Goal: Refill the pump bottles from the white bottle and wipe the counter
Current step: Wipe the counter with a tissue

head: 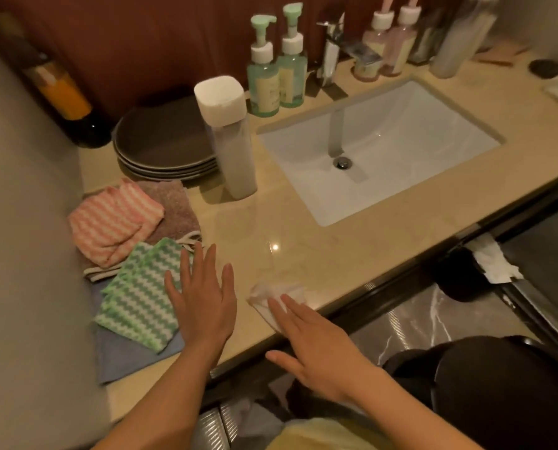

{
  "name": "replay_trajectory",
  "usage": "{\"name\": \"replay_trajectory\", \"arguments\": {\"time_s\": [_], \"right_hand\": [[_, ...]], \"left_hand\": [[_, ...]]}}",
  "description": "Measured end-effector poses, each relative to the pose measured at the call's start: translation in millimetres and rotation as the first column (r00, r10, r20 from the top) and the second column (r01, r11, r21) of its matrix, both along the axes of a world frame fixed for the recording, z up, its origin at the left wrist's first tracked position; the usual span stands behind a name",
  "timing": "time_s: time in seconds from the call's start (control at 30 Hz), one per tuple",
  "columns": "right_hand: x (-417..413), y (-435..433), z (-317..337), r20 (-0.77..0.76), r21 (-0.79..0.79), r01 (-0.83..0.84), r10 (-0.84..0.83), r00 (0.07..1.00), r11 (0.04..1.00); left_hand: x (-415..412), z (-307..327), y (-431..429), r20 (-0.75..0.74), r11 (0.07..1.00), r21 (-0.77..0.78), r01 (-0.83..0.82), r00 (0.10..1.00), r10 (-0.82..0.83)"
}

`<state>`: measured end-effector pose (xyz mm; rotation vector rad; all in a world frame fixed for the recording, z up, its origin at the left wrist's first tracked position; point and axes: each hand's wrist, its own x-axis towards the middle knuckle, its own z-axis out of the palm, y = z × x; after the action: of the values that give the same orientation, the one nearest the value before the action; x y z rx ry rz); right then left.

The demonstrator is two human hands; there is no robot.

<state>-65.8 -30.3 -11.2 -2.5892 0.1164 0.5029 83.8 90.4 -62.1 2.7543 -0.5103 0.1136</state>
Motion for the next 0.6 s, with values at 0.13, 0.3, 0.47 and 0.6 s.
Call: {"name": "replay_trajectory", "arguments": {"time_s": [0.13, 0.3, 0.47, 0.6], "right_hand": [[5.4, -39.2, -4.4, 0.021, -0.067, 0.119, -0.118, 0.993, 0.991], [50.9, -47.7, -15.0, 0.013, -0.091, 0.187, -0.186, 0.982, 0.978], [80.9, -11.3, -21.7, 0.060, -0.151, 0.024, -0.015, 0.998, 0.988], [69.8, 19.0, -24.2, 0.106, -0.164, -0.126, 0.145, 0.984, 0.978]], "left_hand": [[1.3, -0.6, 0.2, -0.012, 1.000, -0.004, -0.009, 1.000, 0.009], [2.9, 0.8, -0.6, -0.011, 0.999, -0.026, -0.021, 1.000, 0.021], [2.6, 1.1, -0.8, -0.006, 0.999, -0.027, -0.029, 1.000, 0.029], [1.4, 2.9, -0.7, -0.017, 0.997, -0.066, -0.033, 0.999, 0.032]]}}
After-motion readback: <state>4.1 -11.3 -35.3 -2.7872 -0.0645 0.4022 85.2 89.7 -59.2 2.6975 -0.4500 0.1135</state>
